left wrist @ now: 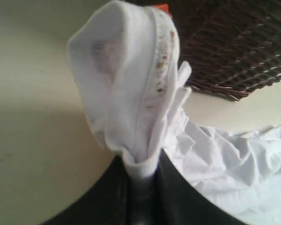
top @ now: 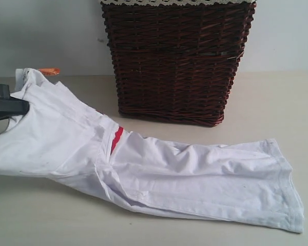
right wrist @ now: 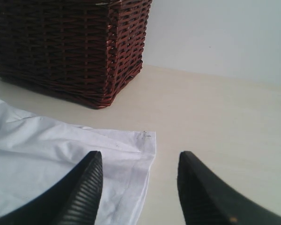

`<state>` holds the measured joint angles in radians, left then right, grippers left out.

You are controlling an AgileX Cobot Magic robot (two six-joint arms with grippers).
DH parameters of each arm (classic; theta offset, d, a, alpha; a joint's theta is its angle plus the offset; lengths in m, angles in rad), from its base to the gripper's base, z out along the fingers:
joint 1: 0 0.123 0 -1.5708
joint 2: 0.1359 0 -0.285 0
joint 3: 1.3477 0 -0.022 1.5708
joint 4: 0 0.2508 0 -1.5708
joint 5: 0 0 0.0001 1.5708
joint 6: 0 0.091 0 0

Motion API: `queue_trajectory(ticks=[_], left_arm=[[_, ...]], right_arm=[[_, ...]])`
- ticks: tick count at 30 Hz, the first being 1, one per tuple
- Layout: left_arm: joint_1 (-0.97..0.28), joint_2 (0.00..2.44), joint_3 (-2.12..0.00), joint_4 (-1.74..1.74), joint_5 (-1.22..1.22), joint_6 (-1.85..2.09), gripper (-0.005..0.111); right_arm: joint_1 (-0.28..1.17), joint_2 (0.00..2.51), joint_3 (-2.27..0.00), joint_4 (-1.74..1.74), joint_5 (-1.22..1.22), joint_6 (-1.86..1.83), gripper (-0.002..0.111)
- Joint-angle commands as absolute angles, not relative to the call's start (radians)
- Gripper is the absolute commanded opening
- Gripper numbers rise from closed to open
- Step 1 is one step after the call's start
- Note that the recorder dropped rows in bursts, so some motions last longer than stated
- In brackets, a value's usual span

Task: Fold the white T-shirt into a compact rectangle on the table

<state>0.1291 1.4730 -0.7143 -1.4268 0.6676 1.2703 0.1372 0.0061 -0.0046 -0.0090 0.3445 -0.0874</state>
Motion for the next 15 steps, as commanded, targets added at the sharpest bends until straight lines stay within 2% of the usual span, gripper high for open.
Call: queue_trajectory(ticks=[1, 8, 15], left_arm=[[0.126, 1.46, -0.725, -1.362, 0.614, 1.275, 0.0], [0.14, 1.46, -0.721, -1.294, 0.506, 1.275, 0.0], [0.224, 1.468, -0.719, -1.272, 0.445, 1.279, 0.0]], right_arm=[[0.132, 0.0, 0.0, -0.006, 0.328, -0.092, 0.049], [0.132, 0.0, 0.0, -0.006, 0.328, -0.092, 0.049], [0.132, 0.0, 0.0, -0.006, 0.328, -0.092, 0.049]])
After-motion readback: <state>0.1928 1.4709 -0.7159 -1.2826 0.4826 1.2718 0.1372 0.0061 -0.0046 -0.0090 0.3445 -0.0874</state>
